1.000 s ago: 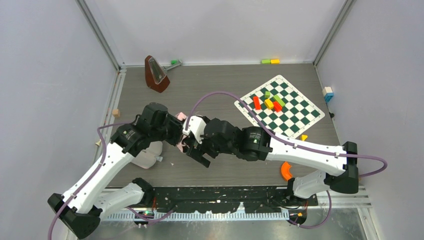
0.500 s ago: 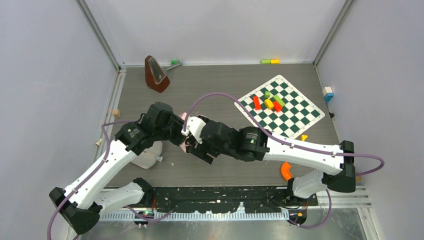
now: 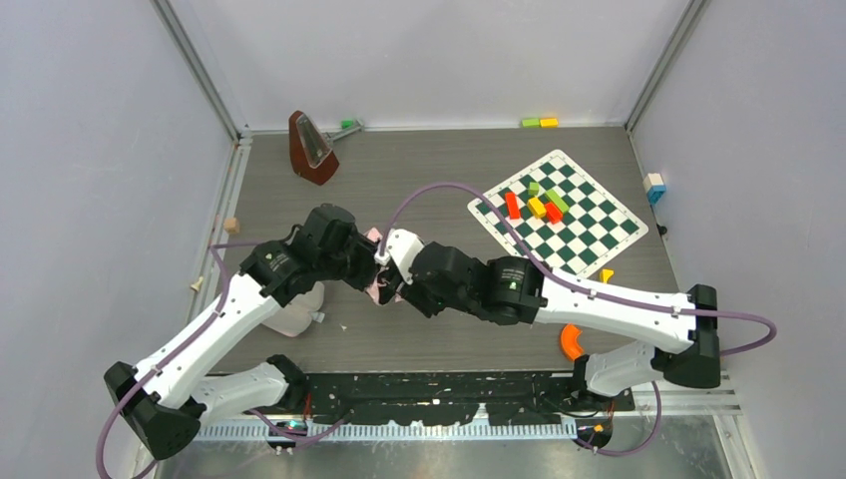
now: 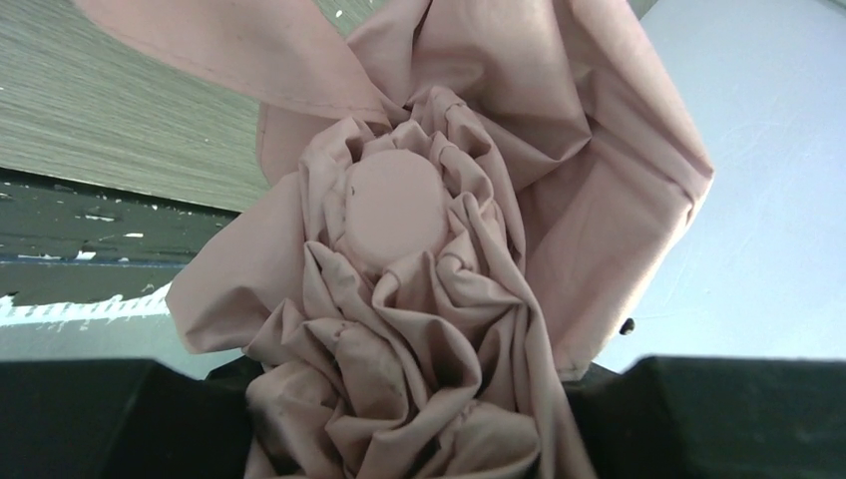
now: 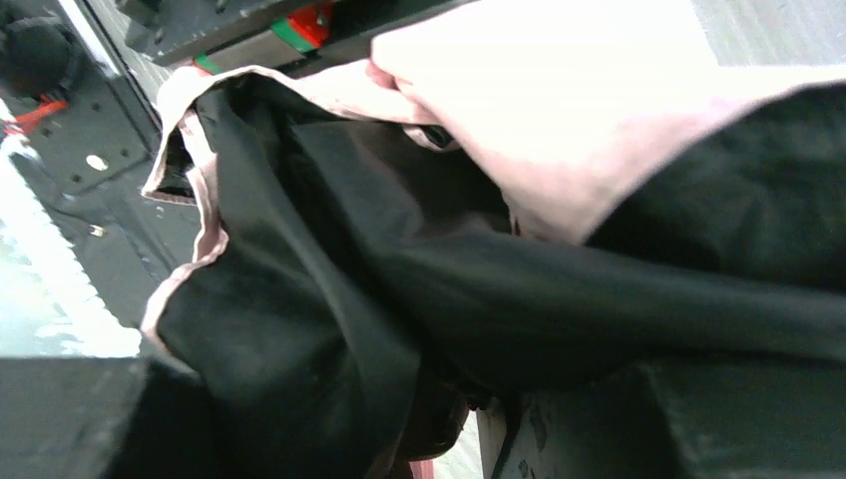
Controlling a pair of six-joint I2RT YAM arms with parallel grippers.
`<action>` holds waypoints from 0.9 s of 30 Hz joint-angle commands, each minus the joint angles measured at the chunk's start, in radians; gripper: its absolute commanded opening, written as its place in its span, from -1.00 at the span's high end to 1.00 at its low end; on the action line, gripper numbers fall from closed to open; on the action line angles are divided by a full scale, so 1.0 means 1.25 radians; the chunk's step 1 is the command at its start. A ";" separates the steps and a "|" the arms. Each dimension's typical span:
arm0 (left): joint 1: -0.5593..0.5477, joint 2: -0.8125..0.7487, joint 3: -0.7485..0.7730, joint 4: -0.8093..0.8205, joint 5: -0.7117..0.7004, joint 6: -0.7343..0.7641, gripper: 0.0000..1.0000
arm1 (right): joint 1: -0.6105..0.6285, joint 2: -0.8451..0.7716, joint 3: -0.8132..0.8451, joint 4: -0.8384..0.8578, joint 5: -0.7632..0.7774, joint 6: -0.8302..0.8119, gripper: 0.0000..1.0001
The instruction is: Put away the umbrella
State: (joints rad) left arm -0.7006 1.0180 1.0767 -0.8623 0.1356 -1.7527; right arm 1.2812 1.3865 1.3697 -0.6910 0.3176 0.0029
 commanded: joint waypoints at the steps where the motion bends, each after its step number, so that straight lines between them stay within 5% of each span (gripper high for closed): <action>1: -0.029 -0.002 0.026 0.055 0.090 0.050 0.22 | -0.070 -0.118 -0.073 0.202 -0.037 0.155 0.89; 12: -0.024 -0.006 -0.007 0.056 0.146 0.141 -0.38 | -0.181 -0.215 -0.187 0.413 -0.218 0.327 0.89; 19: -0.024 -0.007 -0.061 0.097 0.187 0.134 -0.42 | -0.220 -0.231 -0.207 0.469 -0.266 0.418 0.90; 27: -0.022 -0.016 -0.150 0.171 0.190 0.124 -0.73 | -0.285 -0.265 -0.281 0.624 -0.318 0.634 0.89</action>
State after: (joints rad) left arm -0.7048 1.0237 0.9554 -0.6460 0.2596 -1.6798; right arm 1.0031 1.1252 1.0157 -0.3294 -0.1200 0.5465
